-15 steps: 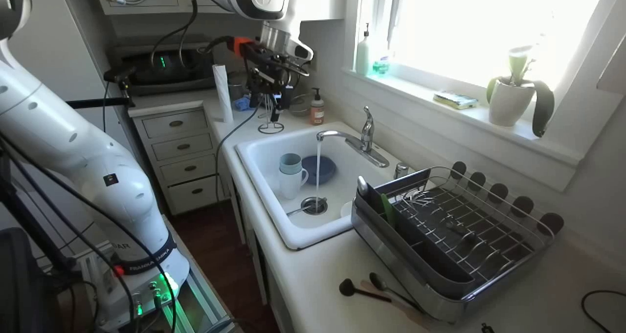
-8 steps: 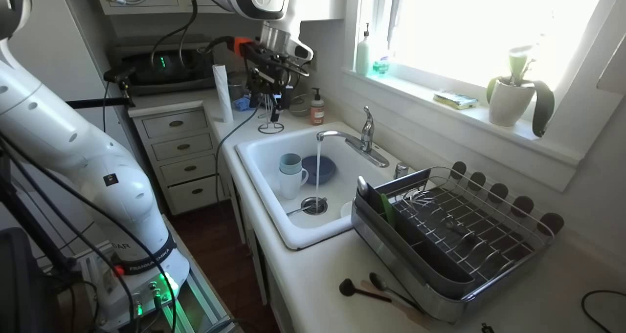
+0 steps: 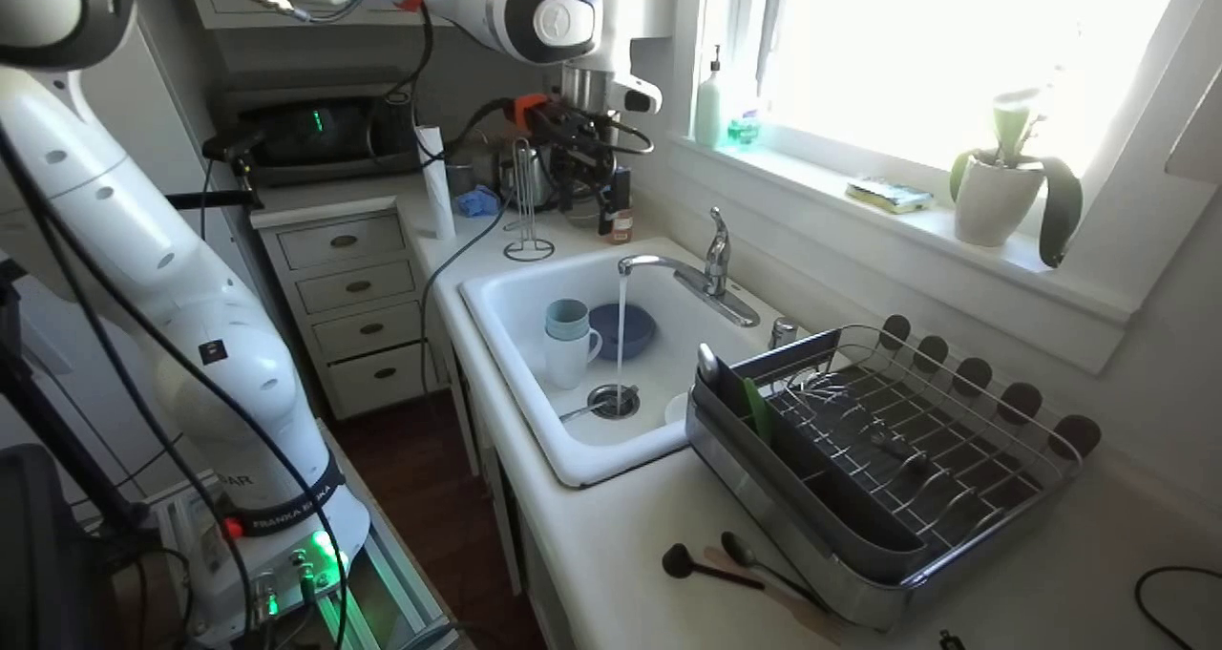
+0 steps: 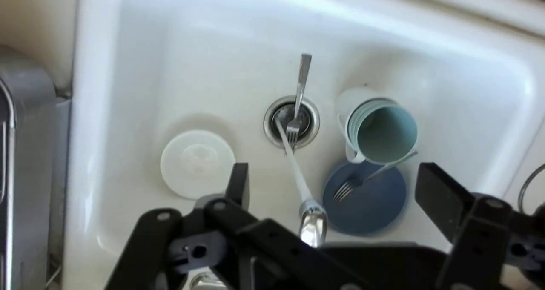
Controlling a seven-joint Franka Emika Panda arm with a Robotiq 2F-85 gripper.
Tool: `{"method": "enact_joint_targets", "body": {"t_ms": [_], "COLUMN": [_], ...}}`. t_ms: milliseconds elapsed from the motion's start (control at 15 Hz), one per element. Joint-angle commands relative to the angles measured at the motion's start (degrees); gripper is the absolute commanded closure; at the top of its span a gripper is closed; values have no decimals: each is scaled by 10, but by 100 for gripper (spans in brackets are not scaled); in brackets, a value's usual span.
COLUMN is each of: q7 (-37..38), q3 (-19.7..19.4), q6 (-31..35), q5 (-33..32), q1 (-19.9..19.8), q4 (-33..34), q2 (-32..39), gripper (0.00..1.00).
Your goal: Push the faucet handle downwards.
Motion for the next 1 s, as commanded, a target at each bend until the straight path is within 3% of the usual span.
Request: {"method": "enact_joint_targets", "body": {"t_ms": [0,267,600,667,933], "q7": [15,18,80,44,48], "q3": [10,27,31,37,37], "q6": [74,175,282,264,269], "q5": [8,-15,-55,-29,-31], "q1": [-2,2,11,3,3], "q4": [91,168,246,198,206], "q2": [108,199,296,253,266], "gripper": [0,0,0,0,0]}}
